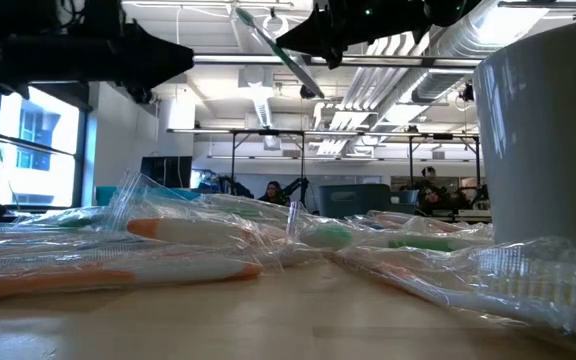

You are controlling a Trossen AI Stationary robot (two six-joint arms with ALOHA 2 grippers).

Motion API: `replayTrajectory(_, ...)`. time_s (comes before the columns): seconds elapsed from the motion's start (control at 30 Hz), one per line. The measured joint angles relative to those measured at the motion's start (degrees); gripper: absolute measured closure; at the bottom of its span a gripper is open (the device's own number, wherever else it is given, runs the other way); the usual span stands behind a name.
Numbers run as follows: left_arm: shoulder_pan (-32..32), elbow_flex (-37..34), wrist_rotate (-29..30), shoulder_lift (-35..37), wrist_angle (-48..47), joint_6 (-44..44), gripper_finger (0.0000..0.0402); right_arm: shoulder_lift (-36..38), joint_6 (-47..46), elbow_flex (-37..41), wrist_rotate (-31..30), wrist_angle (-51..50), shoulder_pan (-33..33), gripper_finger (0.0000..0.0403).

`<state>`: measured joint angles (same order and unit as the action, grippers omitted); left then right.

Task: Pick & Place Toothbrushes
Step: Put the green toothbrush into the blue bin

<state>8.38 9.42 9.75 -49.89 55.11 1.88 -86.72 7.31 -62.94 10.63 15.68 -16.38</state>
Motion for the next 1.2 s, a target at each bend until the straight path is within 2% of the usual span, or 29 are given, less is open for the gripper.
replayTrajectory(0.07,1.9,1.8,-0.6,-2.0,0.1,-0.1,0.0275,0.0,-0.1,0.0,0.0,0.0,0.0,0.0399)
replayTrajectory(0.23,6.4,5.8,-11.2,-6.7,0.1,-0.1,0.0275,0.0,-0.2,0.0,0.0,0.0,0.0,0.0399)
replayTrajectory(0.3,7.6,7.4,-13.1,-8.6,0.0,-0.1,0.0275,0.0,-0.2,0.0,0.0,0.0,0.0,0.0399)
replayTrajectory(0.57,9.8,12.1,-13.6,-13.3,0.0,-0.6,0.0275,0.0,-0.2,0.0,0.0,-0.4,0.0,0.0399)
replayTrajectory(0.9,9.6,17.6,-15.2,-13.5,-2.5,-3.4,0.0272,0.0,-0.2,0.0,0.0,-0.6,0.0,0.0399)
replayTrajectory(1.07,9.6,20.4,-15.0,-15.2,-7.8,-3.8,0.0252,0.0,-0.2,0.0,0.0,-0.5,0.0,0.0399)
replayTrajectory(1.2,9.6,22.4,-14.2,-18.3,-8.2,-3.6,0.0224,0.0,-0.2,0.0,0.0,-0.5,0.0,0.0399)
